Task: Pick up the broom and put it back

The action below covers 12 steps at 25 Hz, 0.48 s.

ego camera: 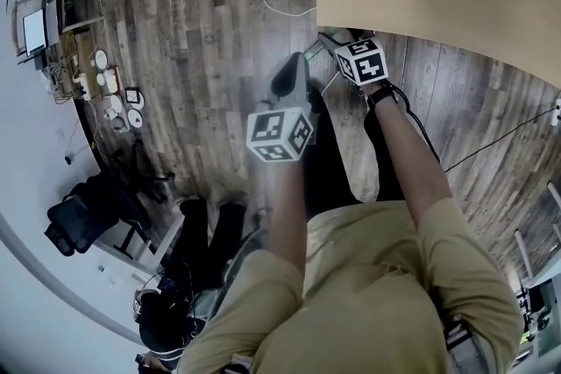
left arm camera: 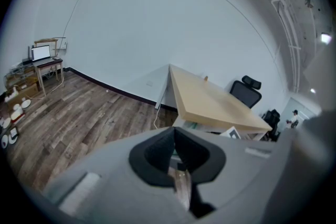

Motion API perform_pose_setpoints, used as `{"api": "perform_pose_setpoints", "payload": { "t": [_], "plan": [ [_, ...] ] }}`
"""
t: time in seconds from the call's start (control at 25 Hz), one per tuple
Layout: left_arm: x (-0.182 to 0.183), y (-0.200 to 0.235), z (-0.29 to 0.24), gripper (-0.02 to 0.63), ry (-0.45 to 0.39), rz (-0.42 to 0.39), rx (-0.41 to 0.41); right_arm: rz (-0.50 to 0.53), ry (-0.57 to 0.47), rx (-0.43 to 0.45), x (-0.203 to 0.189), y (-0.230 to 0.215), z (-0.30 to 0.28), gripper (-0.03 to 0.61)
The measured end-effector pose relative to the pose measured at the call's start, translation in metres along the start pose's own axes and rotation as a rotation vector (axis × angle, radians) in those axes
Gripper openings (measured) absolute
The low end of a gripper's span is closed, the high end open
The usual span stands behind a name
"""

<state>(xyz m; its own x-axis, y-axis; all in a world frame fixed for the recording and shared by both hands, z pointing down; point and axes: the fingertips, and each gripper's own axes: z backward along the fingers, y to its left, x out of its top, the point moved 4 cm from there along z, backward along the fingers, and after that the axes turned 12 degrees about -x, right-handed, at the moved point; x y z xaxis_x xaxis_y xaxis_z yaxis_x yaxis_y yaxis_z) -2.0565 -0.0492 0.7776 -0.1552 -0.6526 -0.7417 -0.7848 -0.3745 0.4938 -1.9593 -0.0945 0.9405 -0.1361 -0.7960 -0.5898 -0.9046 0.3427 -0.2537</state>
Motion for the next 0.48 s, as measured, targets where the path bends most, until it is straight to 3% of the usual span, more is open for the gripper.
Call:
{"api": "perform_pose_setpoints", "payload": {
  "t": [0.24,0.48],
  "plan": [
    [-0.006,0.000,0.004,0.002,-0.001,0.007,0.001,-0.022,0.017,-0.026,-0.014,-0.002,0.008,0.316],
    [0.009,-0.006,0.019,0.002,0.000,-0.036,0.018,-0.058,-0.007,-0.073,-0.017,-0.002,0.073,0.314]
  ]
}}
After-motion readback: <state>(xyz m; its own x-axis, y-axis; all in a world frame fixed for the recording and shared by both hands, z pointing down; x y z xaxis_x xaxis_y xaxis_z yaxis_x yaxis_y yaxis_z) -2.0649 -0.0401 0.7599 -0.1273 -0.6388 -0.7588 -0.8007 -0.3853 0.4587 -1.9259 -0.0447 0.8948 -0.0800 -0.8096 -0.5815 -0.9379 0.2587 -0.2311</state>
